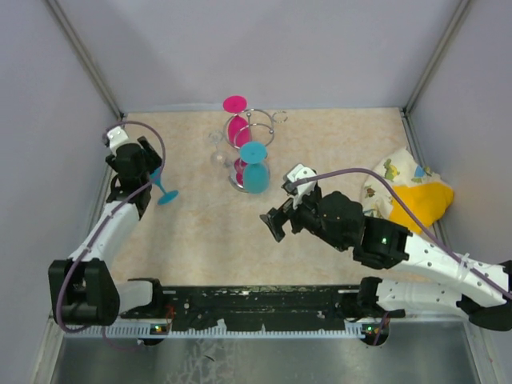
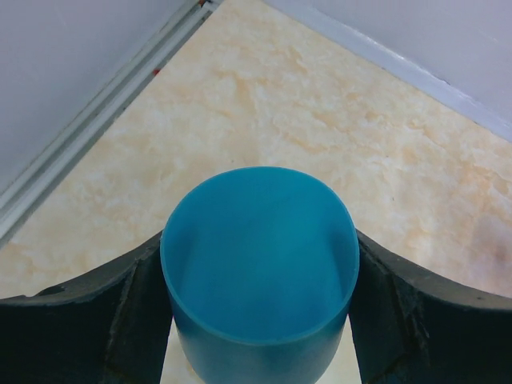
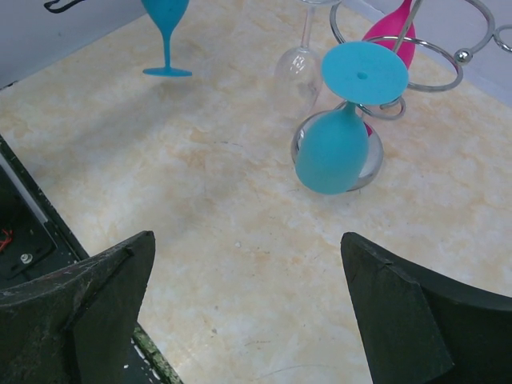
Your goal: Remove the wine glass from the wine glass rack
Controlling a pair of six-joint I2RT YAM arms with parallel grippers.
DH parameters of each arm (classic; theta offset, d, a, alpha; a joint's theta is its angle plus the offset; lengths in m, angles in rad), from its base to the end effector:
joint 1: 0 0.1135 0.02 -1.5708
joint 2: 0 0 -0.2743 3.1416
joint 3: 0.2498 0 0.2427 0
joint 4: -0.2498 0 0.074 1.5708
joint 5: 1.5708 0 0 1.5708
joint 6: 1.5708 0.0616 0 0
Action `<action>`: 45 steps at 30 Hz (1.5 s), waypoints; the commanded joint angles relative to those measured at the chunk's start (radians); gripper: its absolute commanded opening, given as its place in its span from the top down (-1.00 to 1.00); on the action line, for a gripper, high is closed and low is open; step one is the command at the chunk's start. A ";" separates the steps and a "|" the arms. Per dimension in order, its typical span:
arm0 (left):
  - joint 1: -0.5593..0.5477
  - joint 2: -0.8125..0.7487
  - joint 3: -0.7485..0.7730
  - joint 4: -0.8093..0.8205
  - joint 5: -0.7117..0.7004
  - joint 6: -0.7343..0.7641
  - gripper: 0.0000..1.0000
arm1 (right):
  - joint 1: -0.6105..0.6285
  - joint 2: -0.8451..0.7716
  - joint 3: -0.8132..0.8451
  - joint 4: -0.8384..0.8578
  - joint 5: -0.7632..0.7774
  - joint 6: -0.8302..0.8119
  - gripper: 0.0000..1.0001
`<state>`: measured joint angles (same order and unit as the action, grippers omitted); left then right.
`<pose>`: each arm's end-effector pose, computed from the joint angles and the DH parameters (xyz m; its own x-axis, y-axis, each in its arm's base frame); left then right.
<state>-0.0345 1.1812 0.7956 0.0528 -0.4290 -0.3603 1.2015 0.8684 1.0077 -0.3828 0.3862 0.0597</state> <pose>0.2799 0.0160 0.2919 -0.1781 -0.3146 -0.9324 -0.4534 0.8672 -0.2060 0.0919 0.1731 0.3833 -0.1305 -0.1841 -0.9742 -0.7254 0.6875 -0.0327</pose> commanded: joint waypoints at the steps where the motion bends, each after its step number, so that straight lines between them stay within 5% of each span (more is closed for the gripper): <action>1: -0.007 0.073 -0.013 0.312 -0.048 0.136 -0.57 | -0.019 -0.029 0.003 0.043 -0.015 -0.016 -0.99; 20: -0.067 0.455 -0.164 1.289 0.004 0.499 -0.58 | -0.041 -0.046 0.042 -0.024 0.013 -0.039 -0.99; 28: -0.080 0.526 -0.179 1.349 0.006 0.486 -0.67 | -0.045 -0.056 0.038 -0.039 0.022 -0.037 -0.99; 45: -0.077 0.569 -0.162 1.204 -0.005 0.408 -0.77 | -0.048 -0.076 0.019 -0.026 0.040 -0.034 -0.99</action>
<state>-0.1154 1.7309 0.6125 1.2938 -0.4332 0.0910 1.1618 0.8032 1.0088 -0.4427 0.4030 0.0349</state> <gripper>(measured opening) 0.883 0.992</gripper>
